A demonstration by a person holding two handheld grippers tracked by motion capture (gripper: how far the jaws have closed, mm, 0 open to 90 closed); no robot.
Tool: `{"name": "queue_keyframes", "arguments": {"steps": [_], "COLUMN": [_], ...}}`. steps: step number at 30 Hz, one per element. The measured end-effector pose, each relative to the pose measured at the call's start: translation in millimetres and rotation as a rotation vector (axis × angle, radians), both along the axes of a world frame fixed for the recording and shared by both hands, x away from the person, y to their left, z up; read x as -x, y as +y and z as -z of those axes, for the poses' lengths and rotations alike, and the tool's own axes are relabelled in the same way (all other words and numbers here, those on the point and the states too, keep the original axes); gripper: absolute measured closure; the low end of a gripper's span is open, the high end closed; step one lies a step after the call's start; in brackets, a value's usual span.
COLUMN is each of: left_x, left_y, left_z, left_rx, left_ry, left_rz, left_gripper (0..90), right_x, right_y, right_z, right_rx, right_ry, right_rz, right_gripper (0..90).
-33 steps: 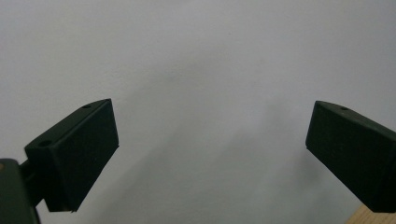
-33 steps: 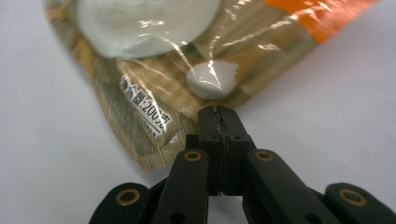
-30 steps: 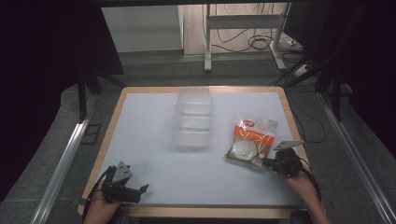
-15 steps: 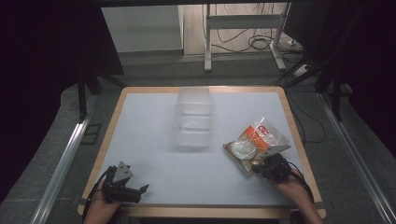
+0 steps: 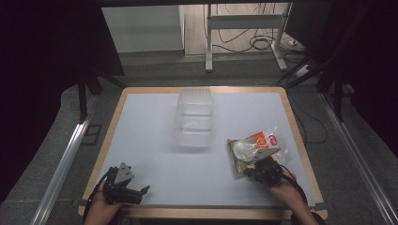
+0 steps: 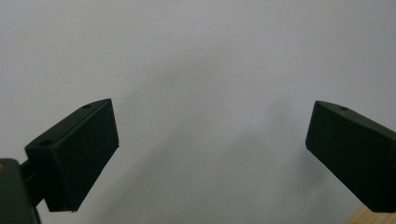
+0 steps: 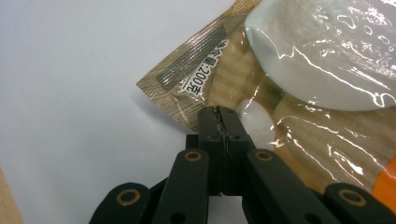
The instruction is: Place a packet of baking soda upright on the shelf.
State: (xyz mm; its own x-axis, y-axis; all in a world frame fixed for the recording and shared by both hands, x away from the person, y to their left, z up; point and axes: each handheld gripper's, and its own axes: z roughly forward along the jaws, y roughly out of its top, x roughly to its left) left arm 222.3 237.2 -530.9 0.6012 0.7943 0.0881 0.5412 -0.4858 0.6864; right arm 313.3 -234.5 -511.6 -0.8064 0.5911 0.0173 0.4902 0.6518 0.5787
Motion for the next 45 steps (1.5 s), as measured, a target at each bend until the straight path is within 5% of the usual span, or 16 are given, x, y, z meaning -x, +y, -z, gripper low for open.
{"name": "queue_keyframes", "arguments": {"steps": [3, 10, 14, 20, 23, 33, 45], "left_x": [0.3, 0.6, 0.4, 0.5, 0.3, 0.1, -0.2], "left_y": [0.0, -0.2, -1.2, -1.9, -1.3, 0.1, 0.6], "left_z": [0.0, 0.0, 0.1, 0.4, 0.3, -0.1, 0.0], "left_rx": [0.000, -0.004, -0.016, -0.020, -0.015, -0.003, 0.002], "left_ry": [-0.001, -0.002, -0.001, -0.002, -0.001, 0.002, 0.002], "left_rz": [0.001, 0.003, 0.004, 0.005, 0.002, -0.001, -0.002], "left_gripper": [2.5, 2.6, 2.6, 2.6, 2.5, 2.5, 2.5], "right_x": [-0.2, 7.3, 4.1, 3.0, 0.8, -15.8, -44.1], "right_y": [-1.1, -14.0, -30.2, -42.2, -57.7, -87.1, -93.4], "right_z": [-3.3, -25.2, -33.8, -44.8, -53.4, -46.5, -24.7], "right_rx": [-0.009, -0.029, -0.045, -0.040, -0.067, -0.050, -0.126], "right_ry": [0.028, -0.095, -0.139, -0.228, -0.275, -0.241, -0.093], "right_rz": [-0.004, 0.061, 0.129, 0.193, 0.269, 0.364, 0.358], "right_gripper": [81.7, 75.0, 56.3, 39.3, 32.0, 10.1, 7.8]}}
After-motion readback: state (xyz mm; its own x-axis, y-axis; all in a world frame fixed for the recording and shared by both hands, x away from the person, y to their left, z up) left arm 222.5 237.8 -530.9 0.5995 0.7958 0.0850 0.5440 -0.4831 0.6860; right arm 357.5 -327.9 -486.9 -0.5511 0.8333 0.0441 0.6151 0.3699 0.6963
